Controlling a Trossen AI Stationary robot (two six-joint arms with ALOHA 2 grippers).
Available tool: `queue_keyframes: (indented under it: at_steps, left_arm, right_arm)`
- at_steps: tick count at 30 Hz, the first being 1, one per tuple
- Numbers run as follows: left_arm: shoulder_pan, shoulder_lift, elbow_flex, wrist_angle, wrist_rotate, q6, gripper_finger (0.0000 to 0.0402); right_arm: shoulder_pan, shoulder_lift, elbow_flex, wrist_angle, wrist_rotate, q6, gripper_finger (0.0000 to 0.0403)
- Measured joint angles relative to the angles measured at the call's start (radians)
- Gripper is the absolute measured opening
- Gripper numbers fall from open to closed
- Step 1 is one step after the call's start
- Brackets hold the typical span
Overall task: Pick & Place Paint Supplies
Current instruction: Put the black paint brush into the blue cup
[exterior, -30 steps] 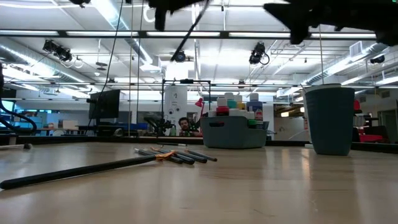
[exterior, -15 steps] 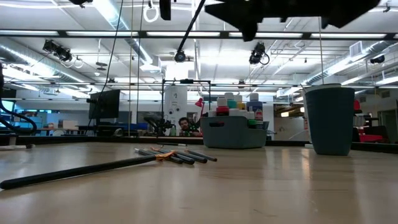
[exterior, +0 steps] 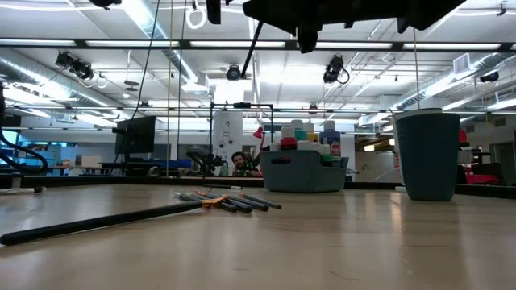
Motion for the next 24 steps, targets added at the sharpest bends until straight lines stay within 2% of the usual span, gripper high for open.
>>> queue_keyframes:
  at_steps: [3, 7, 11, 18, 24]
  left_arm:
    - [-0.001, 0.000, 0.000, -0.006, 0.003, 0.000, 0.0019]
    - [-0.001, 0.000, 0.000, -0.015, 0.002, 0.001, 0.0023]
    - [-0.002, 0.000, 0.000, -0.036, 0.005, 0.002, 0.0024]
    - [-0.003, 0.000, 0.000, -0.039, 0.000, 0.032, 0.0025]
    - [-0.003, 0.000, 0.000, -0.054, -0.033, 0.006, 0.0025]
  right_arm:
    - [0.008, -0.006, 0.000, -0.030, 0.026, 0.007, 0.0029]
    - [0.011, -0.049, 0.000, -0.121, 0.027, 0.007, 0.0011]
    - [0.011, -0.108, -0.001, -0.198, 0.032, 0.051, 0.0018]
    - [0.017, -0.225, -0.001, -0.443, 0.036, 0.076, 0.0010]
    - [0.017, -0.380, -0.001, -0.713, 0.158, 0.135, 0.0012]
